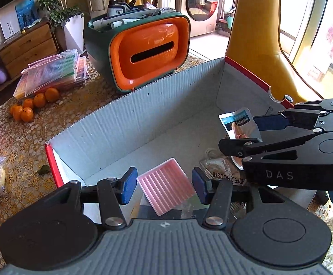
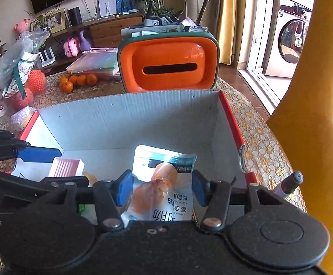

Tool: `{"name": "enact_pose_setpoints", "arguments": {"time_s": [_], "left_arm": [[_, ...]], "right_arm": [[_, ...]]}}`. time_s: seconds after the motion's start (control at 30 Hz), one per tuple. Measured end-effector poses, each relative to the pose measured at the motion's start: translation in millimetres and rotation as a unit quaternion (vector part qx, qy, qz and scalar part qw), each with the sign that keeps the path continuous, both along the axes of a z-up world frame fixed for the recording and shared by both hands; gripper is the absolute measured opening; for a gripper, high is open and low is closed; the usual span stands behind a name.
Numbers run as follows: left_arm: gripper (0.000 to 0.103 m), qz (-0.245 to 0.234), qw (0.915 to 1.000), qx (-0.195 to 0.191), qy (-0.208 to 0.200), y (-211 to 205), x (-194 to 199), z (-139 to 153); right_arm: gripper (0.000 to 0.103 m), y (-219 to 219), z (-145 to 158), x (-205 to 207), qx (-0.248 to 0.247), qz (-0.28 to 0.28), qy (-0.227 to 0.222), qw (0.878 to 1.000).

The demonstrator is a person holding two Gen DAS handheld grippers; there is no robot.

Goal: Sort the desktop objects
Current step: 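Lower the comb and packet into the shoebox and open both grippers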

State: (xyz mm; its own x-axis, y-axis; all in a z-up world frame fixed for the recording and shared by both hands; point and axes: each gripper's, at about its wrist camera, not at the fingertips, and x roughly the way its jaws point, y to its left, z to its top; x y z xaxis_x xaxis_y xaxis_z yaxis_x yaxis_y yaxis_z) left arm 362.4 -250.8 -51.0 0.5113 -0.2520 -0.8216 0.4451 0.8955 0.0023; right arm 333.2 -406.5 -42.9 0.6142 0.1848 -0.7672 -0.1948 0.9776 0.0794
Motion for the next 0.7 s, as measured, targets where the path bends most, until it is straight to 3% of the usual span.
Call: {"name": "enact_pose_setpoints", "arguments": {"time_s": [0.27, 0.47, 0.7], "left_arm": [[0.053, 0.005, 0.9998, -0.019, 0.01, 2, 3, -1], [0.066, 0.01, 0.9996, -0.028, 0.001, 10, -5, 4], [0.074, 0.017, 0.9989, -0.043, -0.008, 24, -15, 20]], "right_arm": [[0.059, -3, -5, 4, 0.003, -0.005, 0.017, 1.0], [0.064, -5, -1, -1, 0.003, -0.007, 0.014, 1.0], [0.07, -8, 14, -9, 0.016, -0.017, 0.003, 1.0]]}}
